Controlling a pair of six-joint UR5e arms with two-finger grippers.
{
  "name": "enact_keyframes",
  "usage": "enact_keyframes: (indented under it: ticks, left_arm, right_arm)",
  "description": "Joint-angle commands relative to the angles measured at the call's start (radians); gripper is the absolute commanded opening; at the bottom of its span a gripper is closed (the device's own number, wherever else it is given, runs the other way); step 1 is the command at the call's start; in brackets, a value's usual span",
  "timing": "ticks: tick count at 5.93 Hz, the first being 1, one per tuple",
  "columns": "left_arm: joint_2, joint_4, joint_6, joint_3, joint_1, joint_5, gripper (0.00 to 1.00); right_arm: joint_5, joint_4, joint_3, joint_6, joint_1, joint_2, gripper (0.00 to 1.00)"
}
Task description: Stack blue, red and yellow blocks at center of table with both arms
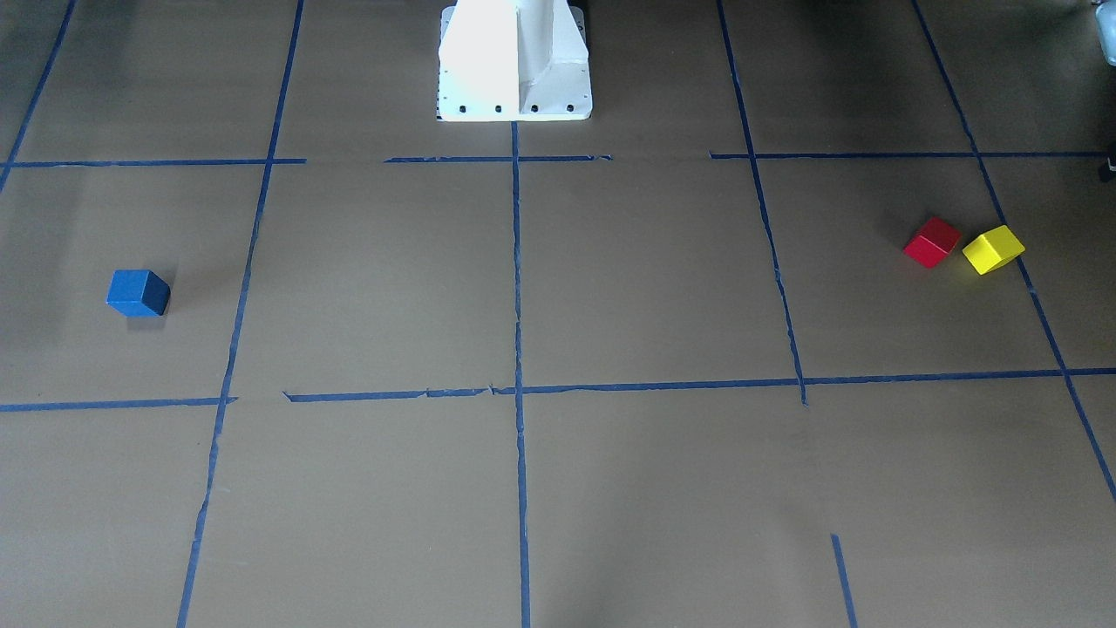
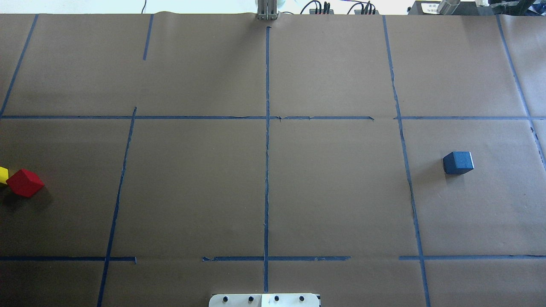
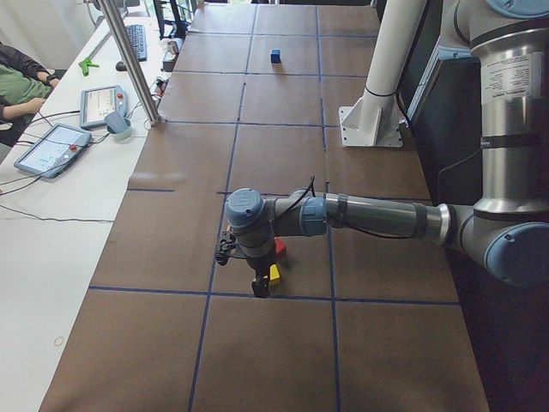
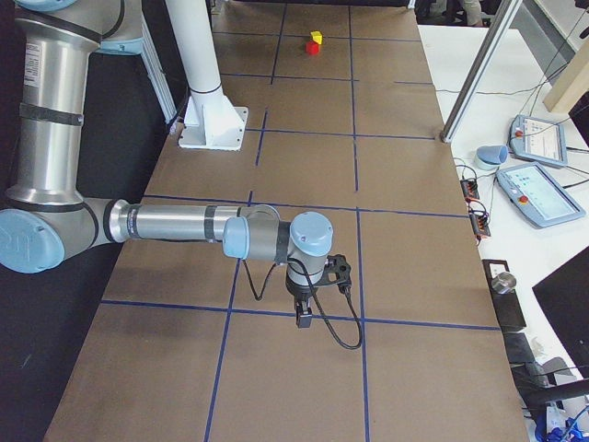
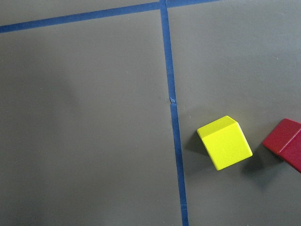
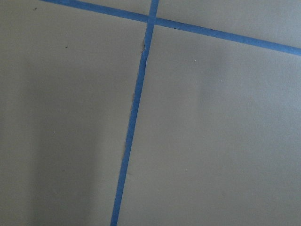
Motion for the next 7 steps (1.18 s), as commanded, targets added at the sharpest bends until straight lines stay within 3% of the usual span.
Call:
enact_keyframes:
  ticks: [1, 2, 4, 5, 7]
  left_arm:
    - [0.0, -0.002, 0.0, -0.008, 0.005, 0.0, 1.0]
    - [0.0, 0.0, 0.0, -0.009, 0.009, 0.0, 1.0]
    - [0.0, -0.002, 0.0, -0.011, 0.009, 0.0, 1.0]
    - [0.0, -0.002, 0.0, -0.009, 0.009, 0.0, 1.0]
    - [-0.002, -0.002, 0.0, -0.009, 0.009, 0.0, 1.0]
  right_arm:
    - [0.0, 0.0, 0.0, 0.0, -0.002, 0.0, 1.0]
    - [0.002, 0.002, 0.0, 0.002, -0.005, 0.003, 1.0]
    - [0.089, 0.003, 0.002, 0.009, -0.078, 0.124, 1.0]
    - [0.095, 0.068, 0.005, 0.061, -0.103, 0.127, 1.0]
    - [0.095, 0.246, 0.038, 0.448, -0.201, 0.095, 1.0]
